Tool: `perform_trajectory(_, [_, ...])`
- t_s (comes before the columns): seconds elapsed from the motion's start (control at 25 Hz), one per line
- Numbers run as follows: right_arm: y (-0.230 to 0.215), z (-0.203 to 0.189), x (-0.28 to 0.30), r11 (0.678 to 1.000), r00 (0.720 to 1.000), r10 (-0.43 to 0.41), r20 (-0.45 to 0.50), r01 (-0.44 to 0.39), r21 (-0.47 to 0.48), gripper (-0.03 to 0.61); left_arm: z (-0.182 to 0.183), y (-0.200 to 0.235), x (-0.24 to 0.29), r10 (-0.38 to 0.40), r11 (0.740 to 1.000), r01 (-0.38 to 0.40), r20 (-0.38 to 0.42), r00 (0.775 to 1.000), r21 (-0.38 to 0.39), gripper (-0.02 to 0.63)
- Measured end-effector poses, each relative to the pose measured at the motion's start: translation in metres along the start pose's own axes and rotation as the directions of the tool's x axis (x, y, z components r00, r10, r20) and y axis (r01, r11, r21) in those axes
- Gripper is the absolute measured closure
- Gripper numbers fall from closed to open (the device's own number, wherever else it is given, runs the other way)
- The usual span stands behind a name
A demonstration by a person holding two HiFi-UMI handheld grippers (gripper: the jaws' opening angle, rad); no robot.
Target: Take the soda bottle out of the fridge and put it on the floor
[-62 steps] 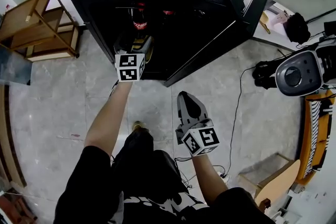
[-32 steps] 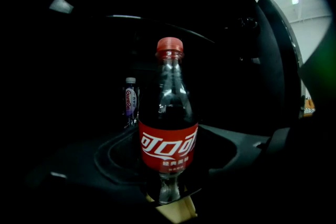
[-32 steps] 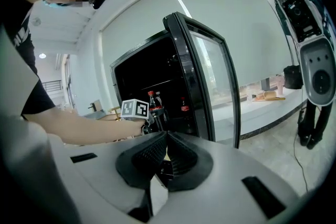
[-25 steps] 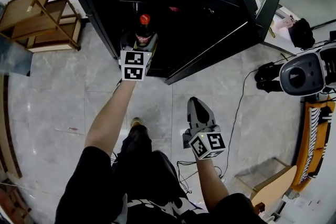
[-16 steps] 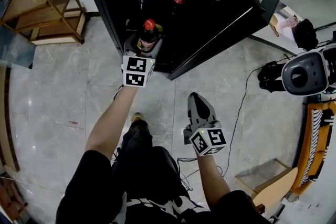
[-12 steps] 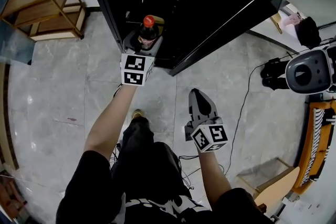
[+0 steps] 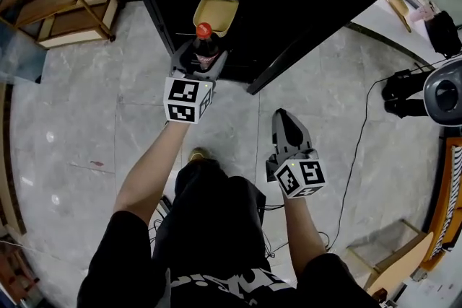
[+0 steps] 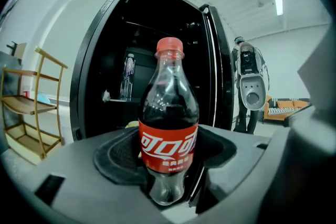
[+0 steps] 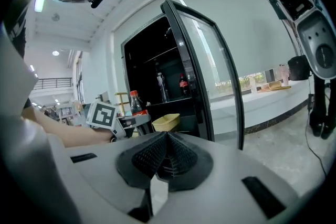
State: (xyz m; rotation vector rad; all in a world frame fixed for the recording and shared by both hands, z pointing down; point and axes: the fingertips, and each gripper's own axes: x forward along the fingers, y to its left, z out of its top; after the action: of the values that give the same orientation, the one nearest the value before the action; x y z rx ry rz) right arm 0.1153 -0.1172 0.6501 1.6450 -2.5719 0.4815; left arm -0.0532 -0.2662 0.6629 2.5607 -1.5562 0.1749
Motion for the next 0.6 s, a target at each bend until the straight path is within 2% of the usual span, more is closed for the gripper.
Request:
perform_trajectory(0.36, [-0.039, -0.127, 0.035, 0.998, 0.999, 0.034, 0.031, -0.032, -0.060, 0.554, -0.159, -0.004, 0.005, -0.040, 0.998, 0.042, -0.031, 0.999, 0.040, 0.304])
perform_trajectory(0.6, [-0.050, -0.188, 0.046, 0.997, 0.997, 0.059, 0.039, -0.057, -0.055, 0.554, -0.243, -0.002, 0.008, -0.048, 0.998, 0.050, -0.054, 0.997, 0.036, 0.304])
